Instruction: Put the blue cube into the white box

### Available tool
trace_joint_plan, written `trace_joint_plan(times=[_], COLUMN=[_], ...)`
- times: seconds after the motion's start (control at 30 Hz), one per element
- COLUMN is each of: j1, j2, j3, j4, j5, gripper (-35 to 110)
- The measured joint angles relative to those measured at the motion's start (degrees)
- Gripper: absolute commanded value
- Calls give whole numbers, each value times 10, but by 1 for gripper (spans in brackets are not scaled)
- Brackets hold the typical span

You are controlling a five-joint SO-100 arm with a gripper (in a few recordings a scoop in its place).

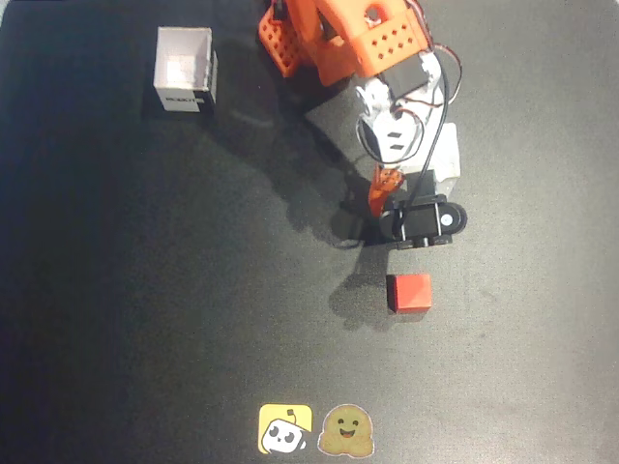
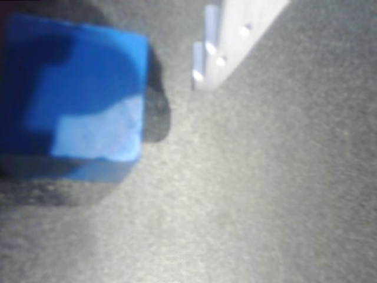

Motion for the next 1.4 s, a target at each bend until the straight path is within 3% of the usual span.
trace_joint_plan(times=[0.4,0.7,0.97,1.4], j1=[13,13,16,128], j2=[-65,-75,-75,62], j3=[-16,-16,-13,-90], j4=[-57,-75,-72,190], j5=[-4,15,20,-107], gripper=[26,0,0,0])
